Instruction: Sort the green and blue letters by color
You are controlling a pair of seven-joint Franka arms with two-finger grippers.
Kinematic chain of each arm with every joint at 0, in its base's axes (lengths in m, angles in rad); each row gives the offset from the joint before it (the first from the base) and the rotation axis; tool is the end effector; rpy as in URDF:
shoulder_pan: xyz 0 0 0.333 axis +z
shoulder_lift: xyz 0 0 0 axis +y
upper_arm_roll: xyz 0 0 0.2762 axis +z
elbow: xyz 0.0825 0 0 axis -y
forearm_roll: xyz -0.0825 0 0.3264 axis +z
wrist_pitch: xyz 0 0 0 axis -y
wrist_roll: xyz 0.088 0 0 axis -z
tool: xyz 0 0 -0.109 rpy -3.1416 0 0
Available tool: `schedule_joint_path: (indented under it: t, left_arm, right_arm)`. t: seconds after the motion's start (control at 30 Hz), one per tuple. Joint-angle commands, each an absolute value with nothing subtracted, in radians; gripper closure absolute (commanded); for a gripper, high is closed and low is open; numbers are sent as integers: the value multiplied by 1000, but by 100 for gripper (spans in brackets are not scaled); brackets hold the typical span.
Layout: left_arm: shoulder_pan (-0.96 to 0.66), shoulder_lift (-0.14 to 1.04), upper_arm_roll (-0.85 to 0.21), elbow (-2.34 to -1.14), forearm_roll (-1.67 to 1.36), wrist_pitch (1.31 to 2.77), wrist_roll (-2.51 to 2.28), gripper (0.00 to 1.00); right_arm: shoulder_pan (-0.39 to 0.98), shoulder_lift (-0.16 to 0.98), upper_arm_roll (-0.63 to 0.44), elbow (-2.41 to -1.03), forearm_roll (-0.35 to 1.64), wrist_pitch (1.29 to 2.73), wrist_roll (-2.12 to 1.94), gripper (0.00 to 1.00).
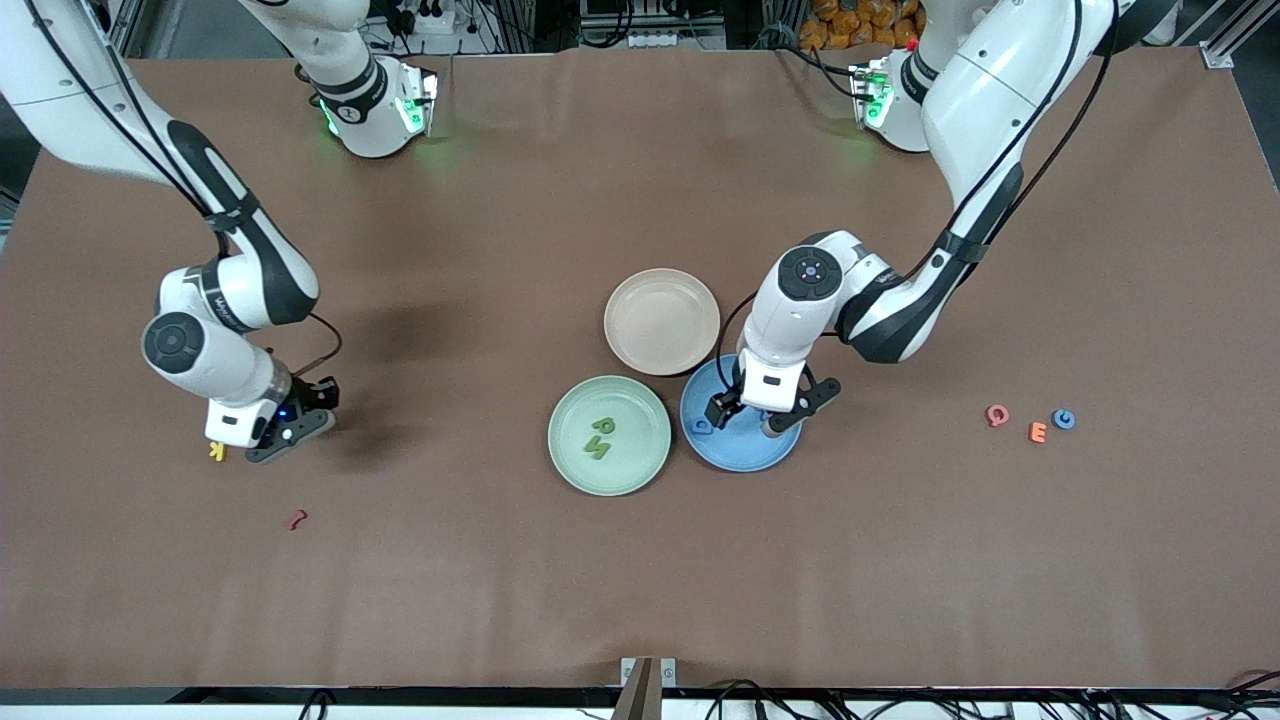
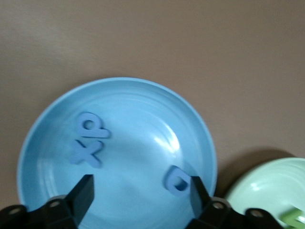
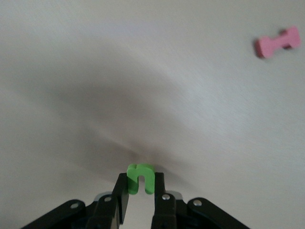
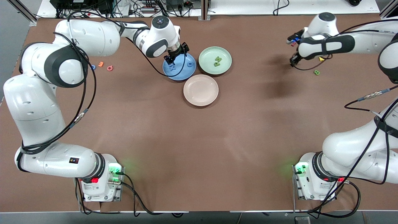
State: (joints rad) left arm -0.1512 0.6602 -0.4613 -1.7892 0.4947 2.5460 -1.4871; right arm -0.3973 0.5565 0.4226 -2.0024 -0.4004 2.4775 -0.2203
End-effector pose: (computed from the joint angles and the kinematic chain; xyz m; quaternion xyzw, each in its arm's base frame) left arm 0.5110 -0.3339 0.2383 0.9509 0.2930 0.0672 0.0735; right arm 0.5495 0.0111 0.2063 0.9676 0.2521 -0.0041 0.0114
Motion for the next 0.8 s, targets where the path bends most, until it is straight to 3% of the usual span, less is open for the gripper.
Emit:
schedule_joint_path:
  t: [0.0,0.3,0.53,0.77]
  left_arm:
    - [-115,647,-462,-1805,532,2454,-1436,0]
    - [38,574,-466,-1946,535,2453,-1209,0]
    - [199,471,-485,-2055,534,2453,-1007,0]
    - [388,454,-518,-2083,534,2453,-784,0]
  right_arm:
    - [-272,543,449,-1921,-390,2362,72,100]
    - [-94,592,494,-1778,-229,2329,429,100]
    - [75,701,491,-1616,-229,2312,742,100]
    - [202,807,483,-1497,-239,2319,949,100]
